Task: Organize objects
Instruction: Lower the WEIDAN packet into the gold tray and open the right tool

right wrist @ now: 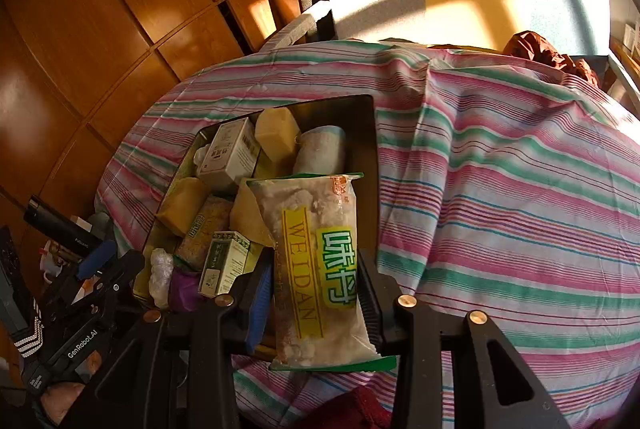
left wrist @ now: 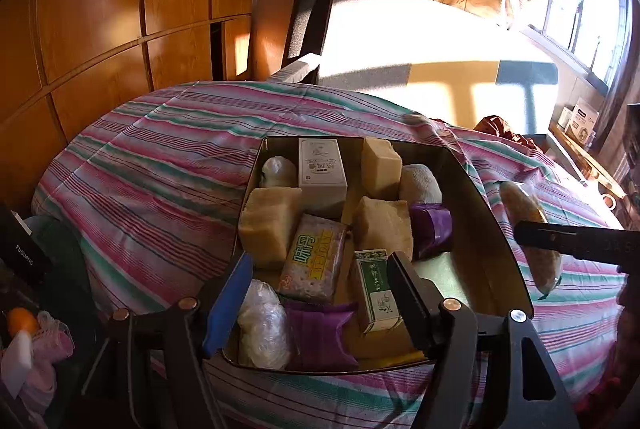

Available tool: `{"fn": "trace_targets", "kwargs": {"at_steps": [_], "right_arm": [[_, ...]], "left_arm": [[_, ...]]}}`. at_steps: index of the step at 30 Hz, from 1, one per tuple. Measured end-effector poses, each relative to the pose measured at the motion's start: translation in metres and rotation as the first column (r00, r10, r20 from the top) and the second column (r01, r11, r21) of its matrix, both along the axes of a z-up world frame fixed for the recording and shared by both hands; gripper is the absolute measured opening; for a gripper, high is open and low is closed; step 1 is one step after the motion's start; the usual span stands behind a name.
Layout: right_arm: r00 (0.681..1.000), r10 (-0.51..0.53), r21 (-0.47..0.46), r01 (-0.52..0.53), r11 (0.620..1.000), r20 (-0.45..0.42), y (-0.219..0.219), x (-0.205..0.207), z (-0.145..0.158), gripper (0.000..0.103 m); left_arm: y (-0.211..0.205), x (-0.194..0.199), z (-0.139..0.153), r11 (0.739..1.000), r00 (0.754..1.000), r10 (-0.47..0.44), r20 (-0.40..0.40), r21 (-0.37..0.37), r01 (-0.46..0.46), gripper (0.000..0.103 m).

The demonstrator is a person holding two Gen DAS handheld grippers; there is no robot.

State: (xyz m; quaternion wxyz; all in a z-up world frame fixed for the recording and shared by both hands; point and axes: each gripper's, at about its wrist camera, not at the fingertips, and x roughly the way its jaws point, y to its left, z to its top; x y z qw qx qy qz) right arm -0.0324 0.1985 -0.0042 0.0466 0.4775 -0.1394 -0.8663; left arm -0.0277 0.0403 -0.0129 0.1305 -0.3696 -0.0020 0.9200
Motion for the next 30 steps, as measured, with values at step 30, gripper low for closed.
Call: {"fn": "trace_targets", "kwargs": {"at_steps": [30], "right_arm": [[0.999, -0.015, 0.114, 0.019, 0.993, -0.037, -0.052, 0.018, -0.035, 0.044]], "left_arm": [[-0.024, 0.011, 0.008, 0.992, 0.992, 0.12, -0.034, -0.027, -0.121, 0.103]]}}
